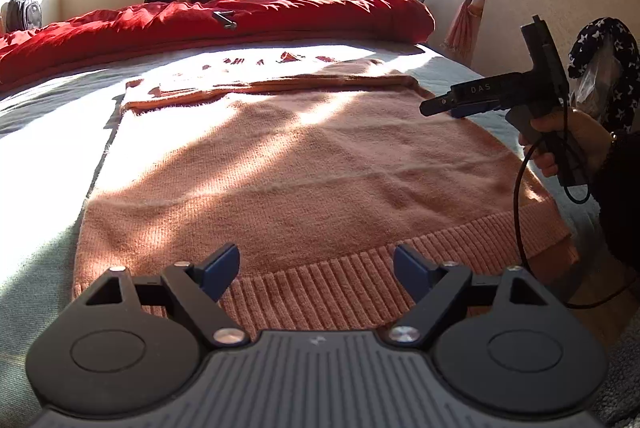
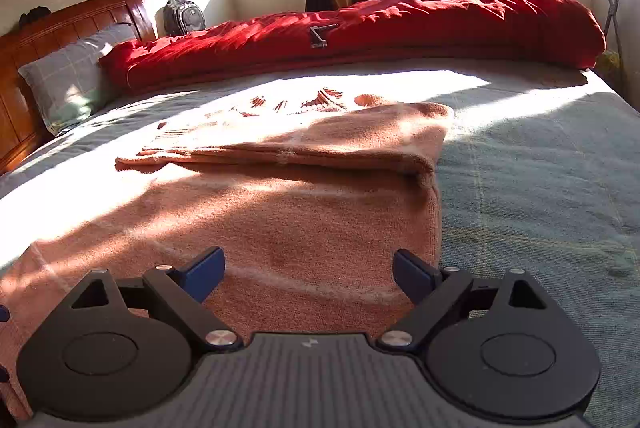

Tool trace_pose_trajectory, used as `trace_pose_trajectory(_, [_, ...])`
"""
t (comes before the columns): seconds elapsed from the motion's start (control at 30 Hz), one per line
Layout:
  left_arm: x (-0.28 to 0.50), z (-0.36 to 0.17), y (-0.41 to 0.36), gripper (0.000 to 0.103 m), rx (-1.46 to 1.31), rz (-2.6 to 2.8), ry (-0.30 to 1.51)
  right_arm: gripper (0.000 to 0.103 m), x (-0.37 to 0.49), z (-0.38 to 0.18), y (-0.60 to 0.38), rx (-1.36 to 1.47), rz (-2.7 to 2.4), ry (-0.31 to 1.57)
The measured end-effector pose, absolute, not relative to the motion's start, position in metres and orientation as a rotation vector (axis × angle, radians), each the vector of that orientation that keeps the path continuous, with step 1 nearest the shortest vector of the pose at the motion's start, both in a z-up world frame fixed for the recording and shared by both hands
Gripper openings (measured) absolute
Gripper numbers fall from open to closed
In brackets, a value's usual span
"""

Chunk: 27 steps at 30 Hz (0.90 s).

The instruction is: Fold clothes

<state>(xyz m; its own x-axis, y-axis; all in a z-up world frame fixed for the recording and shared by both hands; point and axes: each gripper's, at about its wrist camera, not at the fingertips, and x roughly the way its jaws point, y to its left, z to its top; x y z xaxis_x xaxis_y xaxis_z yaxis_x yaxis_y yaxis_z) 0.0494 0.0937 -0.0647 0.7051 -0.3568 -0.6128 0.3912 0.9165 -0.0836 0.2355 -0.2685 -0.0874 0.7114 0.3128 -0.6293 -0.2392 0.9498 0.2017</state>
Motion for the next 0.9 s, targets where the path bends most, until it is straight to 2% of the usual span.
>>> trace_pose_trajectory(0.1, [0.054, -0.069, 0.099, 0.084, 0.051, -0.404, 0.692, 0.093, 0.229, -0.096, -0.281, 0.117, 0.331, 0.725])
trace_pose_trajectory(0.37, [0.054, -0.075, 0.094, 0.084, 0.113, -0.445, 0.660, 0.094, 0.179, -0.067, -0.287, -0.001, 0.361, 0.658])
trace_pose_trajectory(0.63, [0.018, -0.078, 0.066, 0.084, 0.454, -0.586, 0.588, 0.098, 0.114, -0.048, -0.251, -0.219, 0.584, 0.533])
trace_pose_trajectory(0.9, [-0.013, -0.089, 0.040, 0.085, 0.753, -0.600, 0.503, 0.099, 0.071, -0.060, -0.198, -0.405, 0.740, 0.518])
